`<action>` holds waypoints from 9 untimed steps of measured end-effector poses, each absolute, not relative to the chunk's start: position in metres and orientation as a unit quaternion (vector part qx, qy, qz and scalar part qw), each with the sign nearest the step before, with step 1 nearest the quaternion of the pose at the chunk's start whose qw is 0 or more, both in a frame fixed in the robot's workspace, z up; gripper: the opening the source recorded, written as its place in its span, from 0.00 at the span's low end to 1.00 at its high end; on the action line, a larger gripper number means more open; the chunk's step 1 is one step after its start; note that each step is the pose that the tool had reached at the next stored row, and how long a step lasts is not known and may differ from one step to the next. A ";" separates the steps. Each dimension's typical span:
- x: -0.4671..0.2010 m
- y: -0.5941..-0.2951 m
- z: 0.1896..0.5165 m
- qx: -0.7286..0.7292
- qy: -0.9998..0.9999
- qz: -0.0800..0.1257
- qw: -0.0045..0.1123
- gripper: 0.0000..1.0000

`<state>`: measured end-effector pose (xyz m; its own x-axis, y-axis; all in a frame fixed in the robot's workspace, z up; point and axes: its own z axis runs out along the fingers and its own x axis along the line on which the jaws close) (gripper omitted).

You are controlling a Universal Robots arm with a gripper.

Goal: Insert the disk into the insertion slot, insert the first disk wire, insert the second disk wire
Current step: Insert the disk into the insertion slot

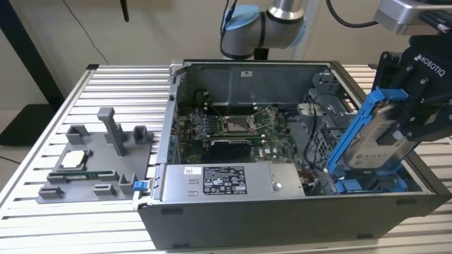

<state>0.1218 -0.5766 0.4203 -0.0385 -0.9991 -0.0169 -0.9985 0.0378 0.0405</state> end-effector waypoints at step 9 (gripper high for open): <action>0.130 -0.575 0.415 0.697 -0.717 -0.024 0.005 0.00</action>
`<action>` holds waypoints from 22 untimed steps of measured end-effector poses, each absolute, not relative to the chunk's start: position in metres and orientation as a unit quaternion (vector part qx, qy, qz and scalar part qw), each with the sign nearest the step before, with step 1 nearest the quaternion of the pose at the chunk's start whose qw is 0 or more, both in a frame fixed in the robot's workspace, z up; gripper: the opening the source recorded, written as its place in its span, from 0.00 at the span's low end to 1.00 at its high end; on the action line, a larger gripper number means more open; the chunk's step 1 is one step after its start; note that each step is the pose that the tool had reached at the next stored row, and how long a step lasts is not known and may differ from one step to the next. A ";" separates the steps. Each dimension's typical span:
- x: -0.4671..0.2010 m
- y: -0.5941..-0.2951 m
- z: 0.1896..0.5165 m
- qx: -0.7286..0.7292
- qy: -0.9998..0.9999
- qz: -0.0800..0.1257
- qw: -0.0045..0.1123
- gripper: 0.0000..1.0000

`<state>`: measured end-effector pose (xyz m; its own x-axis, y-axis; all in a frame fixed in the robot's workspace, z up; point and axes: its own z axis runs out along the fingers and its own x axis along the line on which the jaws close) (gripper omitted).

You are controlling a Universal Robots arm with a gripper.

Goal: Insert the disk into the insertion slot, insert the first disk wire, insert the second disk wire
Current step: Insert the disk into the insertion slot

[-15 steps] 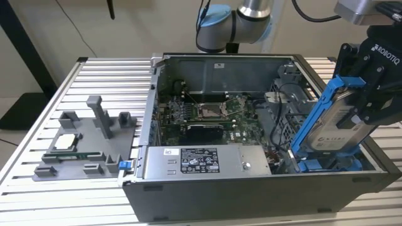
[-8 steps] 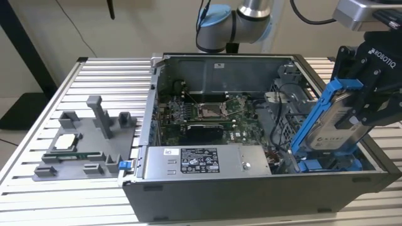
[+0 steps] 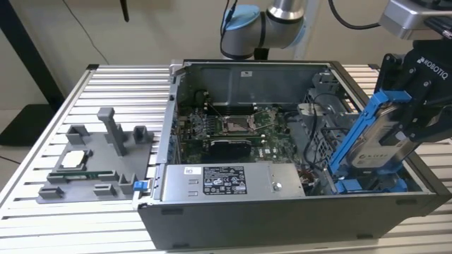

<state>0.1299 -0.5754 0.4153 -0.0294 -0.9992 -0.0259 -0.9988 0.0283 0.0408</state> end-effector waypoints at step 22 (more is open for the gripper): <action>0.133 -0.577 0.397 0.692 -0.721 -0.024 0.005 0.00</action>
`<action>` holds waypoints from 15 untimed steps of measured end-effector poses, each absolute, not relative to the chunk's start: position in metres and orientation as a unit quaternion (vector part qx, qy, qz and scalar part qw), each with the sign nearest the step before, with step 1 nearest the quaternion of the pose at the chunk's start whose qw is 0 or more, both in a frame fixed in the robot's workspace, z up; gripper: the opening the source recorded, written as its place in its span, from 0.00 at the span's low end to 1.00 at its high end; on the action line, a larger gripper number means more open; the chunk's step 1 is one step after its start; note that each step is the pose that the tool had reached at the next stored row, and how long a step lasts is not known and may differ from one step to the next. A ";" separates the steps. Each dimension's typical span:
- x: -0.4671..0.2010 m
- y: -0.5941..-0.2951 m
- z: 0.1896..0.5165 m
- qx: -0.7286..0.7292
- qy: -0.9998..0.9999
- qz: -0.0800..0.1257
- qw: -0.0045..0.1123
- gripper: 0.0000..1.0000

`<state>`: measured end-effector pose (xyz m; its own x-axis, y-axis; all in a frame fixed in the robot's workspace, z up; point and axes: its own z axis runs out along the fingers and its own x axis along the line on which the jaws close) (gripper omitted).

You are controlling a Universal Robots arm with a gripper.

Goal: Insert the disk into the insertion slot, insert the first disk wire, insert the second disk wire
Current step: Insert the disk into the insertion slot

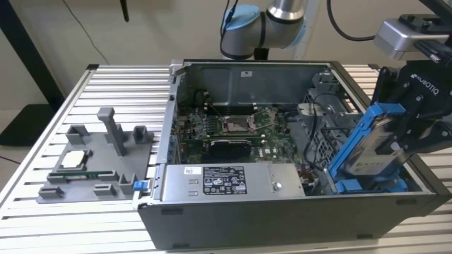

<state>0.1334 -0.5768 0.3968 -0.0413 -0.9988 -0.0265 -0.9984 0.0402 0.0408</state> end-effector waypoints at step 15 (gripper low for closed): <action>0.133 -0.577 0.380 0.691 -0.723 -0.024 0.004 0.00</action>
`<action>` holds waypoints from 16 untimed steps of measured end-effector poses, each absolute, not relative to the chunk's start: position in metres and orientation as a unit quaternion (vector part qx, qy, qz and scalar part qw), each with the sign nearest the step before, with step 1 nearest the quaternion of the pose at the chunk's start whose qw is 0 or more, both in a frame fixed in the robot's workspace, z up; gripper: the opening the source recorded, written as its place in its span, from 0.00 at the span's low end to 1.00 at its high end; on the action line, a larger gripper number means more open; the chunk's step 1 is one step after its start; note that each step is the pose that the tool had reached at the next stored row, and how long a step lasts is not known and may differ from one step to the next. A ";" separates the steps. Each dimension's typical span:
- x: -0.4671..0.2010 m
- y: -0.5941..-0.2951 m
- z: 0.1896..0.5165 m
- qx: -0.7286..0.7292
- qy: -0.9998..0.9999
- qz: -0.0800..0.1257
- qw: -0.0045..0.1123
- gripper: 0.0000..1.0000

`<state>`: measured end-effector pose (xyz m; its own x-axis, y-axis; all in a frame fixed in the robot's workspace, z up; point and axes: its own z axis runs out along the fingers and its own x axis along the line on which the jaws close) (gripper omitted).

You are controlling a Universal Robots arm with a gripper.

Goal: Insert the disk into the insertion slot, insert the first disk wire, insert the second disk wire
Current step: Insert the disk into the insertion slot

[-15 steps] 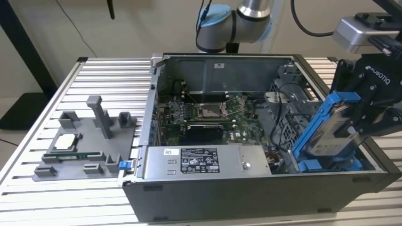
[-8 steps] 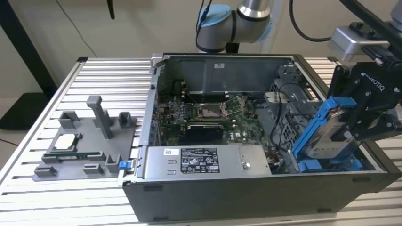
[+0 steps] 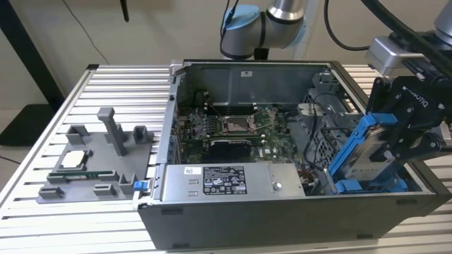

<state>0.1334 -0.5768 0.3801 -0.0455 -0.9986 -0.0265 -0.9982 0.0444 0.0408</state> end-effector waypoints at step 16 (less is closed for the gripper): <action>0.133 -0.577 0.386 0.691 -0.723 -0.024 0.005 1.00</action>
